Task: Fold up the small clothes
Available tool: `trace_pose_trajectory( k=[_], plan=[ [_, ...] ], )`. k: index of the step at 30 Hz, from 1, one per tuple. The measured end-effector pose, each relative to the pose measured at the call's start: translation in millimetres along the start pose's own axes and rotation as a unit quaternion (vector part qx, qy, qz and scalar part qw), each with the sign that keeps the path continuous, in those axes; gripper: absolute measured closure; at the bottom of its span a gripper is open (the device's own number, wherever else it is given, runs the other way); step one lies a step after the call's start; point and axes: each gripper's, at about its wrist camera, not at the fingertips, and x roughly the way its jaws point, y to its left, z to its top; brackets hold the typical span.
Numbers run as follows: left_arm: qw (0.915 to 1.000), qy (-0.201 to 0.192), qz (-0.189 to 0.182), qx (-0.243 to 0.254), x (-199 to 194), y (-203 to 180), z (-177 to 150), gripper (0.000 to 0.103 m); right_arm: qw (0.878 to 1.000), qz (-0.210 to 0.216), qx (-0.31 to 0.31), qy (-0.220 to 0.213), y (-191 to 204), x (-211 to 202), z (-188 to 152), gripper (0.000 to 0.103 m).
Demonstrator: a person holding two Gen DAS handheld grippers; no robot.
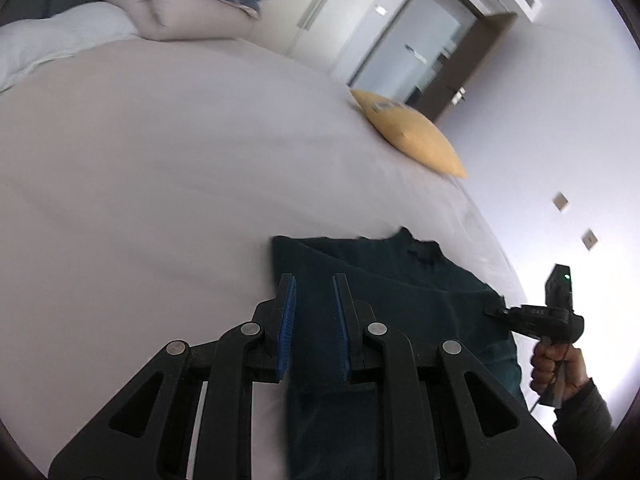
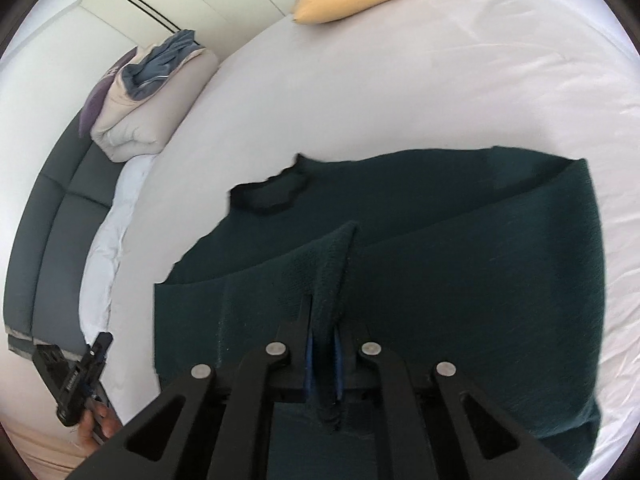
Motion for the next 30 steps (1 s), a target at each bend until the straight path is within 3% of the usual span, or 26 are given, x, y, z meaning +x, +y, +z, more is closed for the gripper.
trace_pose_trajectory(
  k=[4, 11, 26, 30],
  plan=[
    [0.9987, 0.040, -0.007, 0.032, 36.5, -23.8, -2.5, 0.086, 1.000, -0.013, 0.002, 0.007, -8.2, 7.8, 0.1, 0.094],
    [0.9903, 0.115, 0.053, 0.056, 94.0, -27.4, -34.2, 0.086, 1.000, -0.017, 0.005, 0.008, -9.4, 13.0, -7.5, 0.090],
    [0.9899, 0.101, 0.060, 0.079, 91.2, -27.0, -48.1, 0.086, 0.998, -0.066, -0.016, -0.002, -1.4, 13.8, -11.1, 0.093],
    [0.9913, 0.092, 0.062, 0.071, 75.7, -36.3, -38.8, 0.086, 0.998, -0.062, 0.024, -0.010, -15.5, 5.6, -7.6, 0.093]
  ],
)
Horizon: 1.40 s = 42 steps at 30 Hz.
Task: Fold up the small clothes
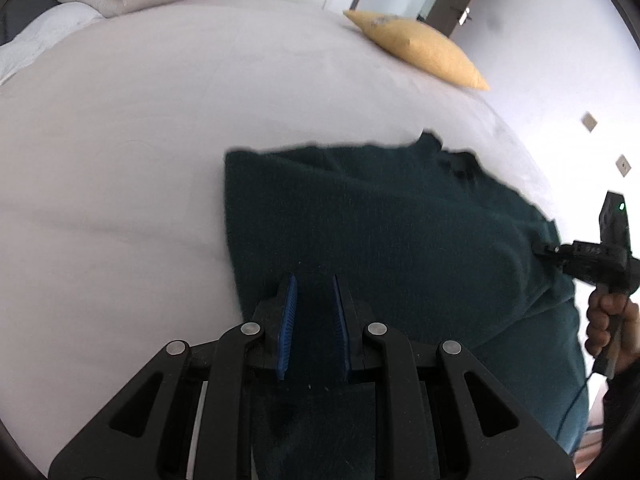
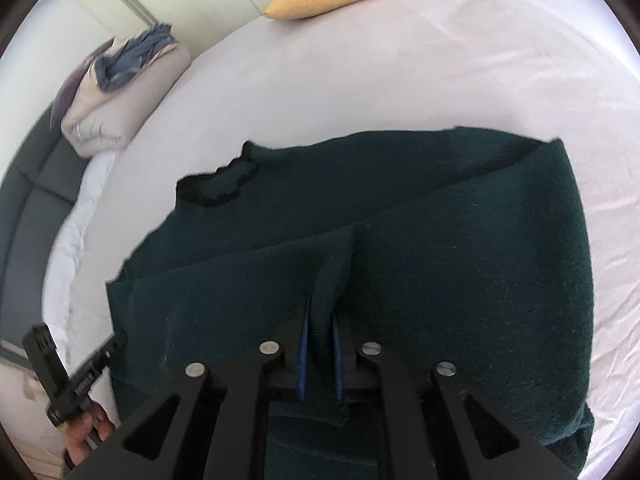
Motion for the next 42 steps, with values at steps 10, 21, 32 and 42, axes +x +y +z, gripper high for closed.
trace_pose_trajectory(
  k=[10, 21, 32, 42],
  plan=[
    [0.9996, 0.004, -0.001, 0.029, 33.3, -8.6, 5.2, 0.086, 0.991, 0.103, -0.057, -0.064, 53.4, -19.8, -4.8, 0.058],
    [0.9955, -0.011, 0.048, 0.081, -4.6, -17.1, -31.8, 0.086, 0.990, 0.125, 0.009, -0.061, -8.4, -10.0, -35.5, 0.080],
    [0.9996, 0.009, 0.002, 0.026, -76.5, 11.1, -89.1, 0.085, 0.994, 0.078, 0.008, -0.074, -15.8, -63.5, -75.7, 0.045],
    [0.9812, 0.053, -0.160, -0.094, -172.8, 45.0, -210.4, 0.017, 0.982, 0.123, -0.021, -0.141, -54.7, -182.3, -218.7, 0.025]
  ],
)
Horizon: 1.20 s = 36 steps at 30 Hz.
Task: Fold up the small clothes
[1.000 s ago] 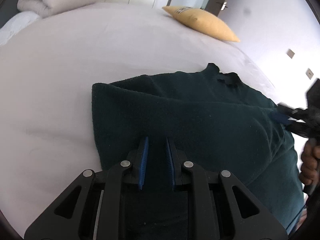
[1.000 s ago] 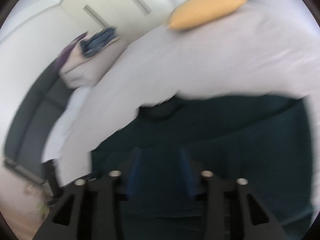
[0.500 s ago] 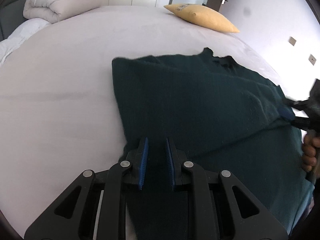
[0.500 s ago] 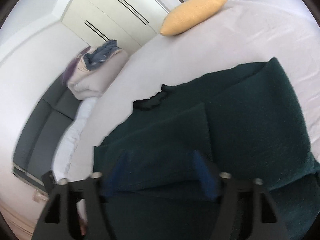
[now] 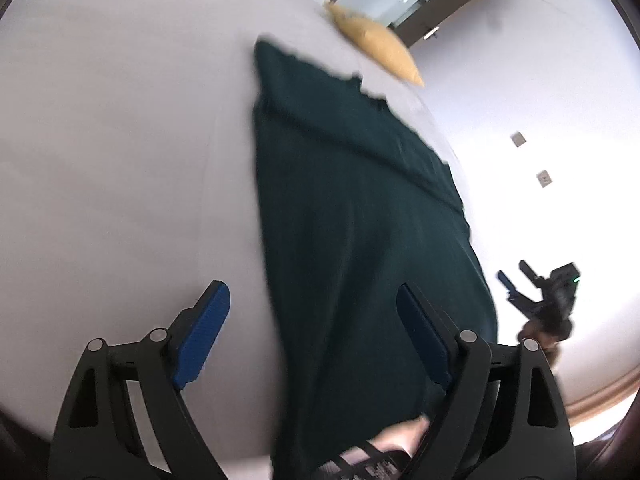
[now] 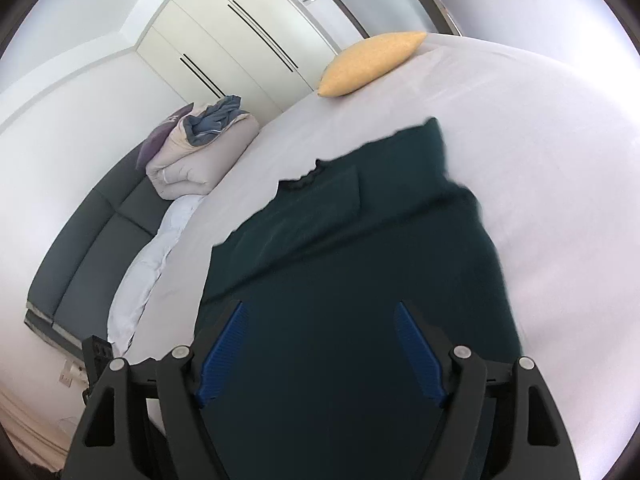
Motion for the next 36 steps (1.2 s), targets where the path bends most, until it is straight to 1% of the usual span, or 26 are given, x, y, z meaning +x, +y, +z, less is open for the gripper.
trace_pose_trajectory(
  k=[2, 4, 6, 10, 12, 14, 17, 18, 19, 20, 22, 23, 24, 25, 28, 31, 33, 35, 36],
  plan=[
    [0.9995, 0.018, -0.016, -0.020, -5.8, 6.9, -24.4, 0.018, 1.000, -0.006, 0.007, 0.007, -4.3, -9.9, -18.2, 0.025],
    [0.9990, 0.020, -0.024, -0.033, -13.5, 10.2, -44.3, 0.018, 1.000, -0.010, 0.015, 0.011, -9.4, -17.3, -34.1, 0.025],
    [0.9979, 0.025, -0.039, -0.044, -17.6, 13.6, -56.8, 0.018, 0.999, -0.009, 0.030, 0.011, -18.8, -29.1, -44.4, 0.025],
    [0.9961, 0.032, -0.060, -0.056, -11.4, 20.4, -62.3, 0.018, 0.999, -0.003, 0.052, 0.004, -27.7, -34.0, -48.6, 0.025],
    [0.9960, 0.041, -0.061, -0.049, -12.8, 20.3, -67.8, 0.019, 0.999, 0.003, 0.052, 0.001, -25.7, -33.8, -47.2, 0.025],
    [0.9959, 0.053, -0.061, -0.042, -4.0, 17.4, -63.9, 0.023, 0.999, 0.005, 0.047, 0.004, -22.9, -34.7, -46.7, 0.025],
    [0.9934, 0.085, -0.069, -0.032, 6.5, 13.9, -74.2, 0.033, 0.999, 0.010, 0.040, 0.004, -18.8, -34.0, -45.6, 0.025],
    [0.9929, 0.092, -0.069, -0.031, 10.6, 14.1, -77.7, 0.040, 0.999, 0.012, 0.040, 0.004, -18.9, -35.4, -44.8, 0.025],
    [0.9926, 0.094, -0.070, -0.032, 18.5, 16.2, -76.3, 0.045, 0.999, 0.012, 0.040, 0.004, -18.9, -36.1, -44.9, 0.026],
    [0.9922, 0.095, -0.073, -0.035, 22.9, 18.0, -76.0, 0.046, 0.999, 0.011, 0.041, 0.004, -19.1, -37.4, -45.3, 0.026],
    [0.9921, 0.095, -0.072, -0.040, 25.5, 21.3, -76.8, 0.061, 0.999, 0.011, 0.042, 0.005, -19.7, -39.3, -45.1, 0.027],
    [0.9918, 0.097, -0.072, -0.041, 27.1, 23.6, -76.7, 0.063, 0.999, 0.010, 0.041, 0.005, -20.0, -41.4, -45.1, 0.027],
    [0.9916, 0.098, -0.073, -0.044, 31.3, 26.6, -75.0, 0.069, 0.999, 0.008, 0.039, 0.005, -20.5, -43.8, -44.9, 0.027],
    [0.9911, 0.100, -0.074, -0.049, 34.8, 29.7, -73.0, 0.070, 0.999, 0.005, 0.037, 0.007, -21.8, -46.7, -44.5, 0.027],
    [0.9877, 0.102, -0.094, -0.072, 43.3, 36.7, -67.0, 0.070, 0.999, -0.009, 0.035, 0.012, -28.3, -56.3, -44.0, 0.027],
    [0.9847, 0.105, -0.104, -0.093, 46.8, 40.3, -65.7, 0.070, 0.999, -0.026, 0.040, 0.014, -40.2, -70.3, -45.1, 0.027],
    [0.9835, 0.107, -0.109, -0.097, 48.9, 42.7, -65.9, 0.070, 0.998, -0.032, 0.043, 0.015, -47.0, -77.5, -46.9, 0.027],
    [0.9816, 0.109, -0.115, -0.107, 50.6, 44.3, -66.7, 0.066, 0.998, -0.035, 0.046, 0.019, -53.1, -81.1, -48.8, 0.027],
    [0.9808, 0.110, -0.119, -0.108, 52.1, 45.3, -66.8, 0.061, 0.998, -0.038, 0.048, 0.021, -56.1, -81.8, -50.2, 0.027]
  ],
)
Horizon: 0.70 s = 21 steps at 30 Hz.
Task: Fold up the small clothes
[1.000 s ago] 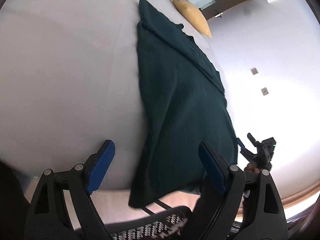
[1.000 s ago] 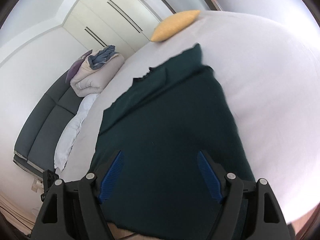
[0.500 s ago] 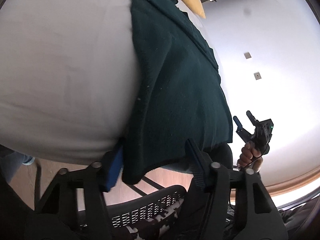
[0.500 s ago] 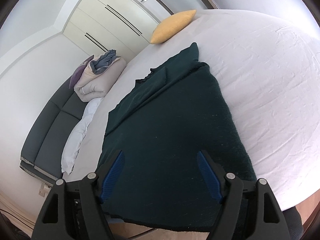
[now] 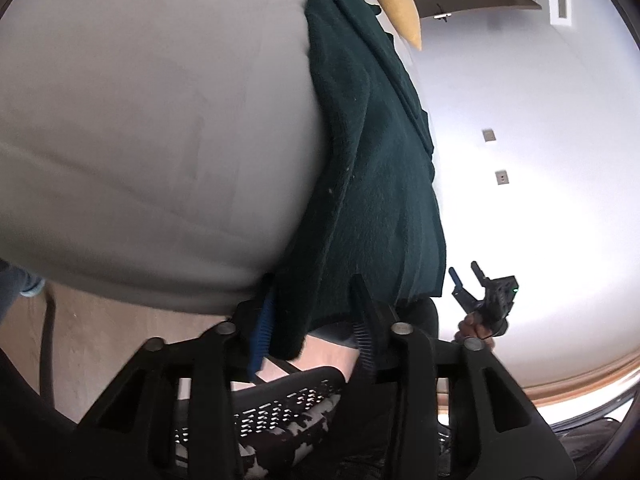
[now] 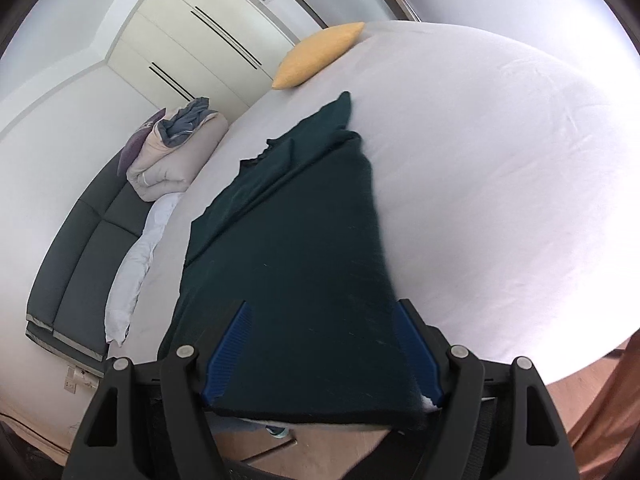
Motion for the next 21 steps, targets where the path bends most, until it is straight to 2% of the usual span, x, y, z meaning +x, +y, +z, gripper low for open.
trace_pose_trajectory(
  k=[5, 7, 9, 10, 12, 15, 21],
  plan=[
    [0.9997, -0.002, -0.021, -0.008, 5.8, 6.0, 7.9, 0.059, 1.000, 0.001, 0.007, 0.017, -9.0, 9.0, -3.9, 0.027],
    [0.9998, -0.004, -0.018, -0.012, 5.0, 6.1, 10.3, 0.071, 1.000, 0.001, 0.004, 0.027, -9.4, 11.8, -5.3, 0.027],
    [0.9999, -0.004, -0.013, -0.009, 7.0, 5.2, 12.3, 0.075, 0.999, -0.005, -0.005, 0.035, -9.6, 10.9, -5.8, 0.027],
    [0.9999, -0.004, -0.013, -0.006, 7.8, 3.7, 12.2, 0.083, 0.999, -0.009, -0.005, 0.035, -11.2, 8.4, -5.4, 0.027],
    [0.9999, -0.001, -0.014, 0.006, 11.1, -3.0, 13.2, 0.091, 0.999, -0.014, 0.000, 0.034, -17.3, 3.0, -3.7, 0.027],
    [0.9997, -0.004, -0.017, 0.019, 13.4, -13.8, 16.2, 0.096, 0.999, -0.026, 0.006, 0.041, -27.9, -3.0, -2.3, 0.027],
    [0.9991, -0.020, -0.026, 0.026, 6.2, -22.0, 19.6, 0.098, 0.995, -0.046, -0.009, 0.089, -37.5, 8.0, -1.2, 0.028]
  ],
)
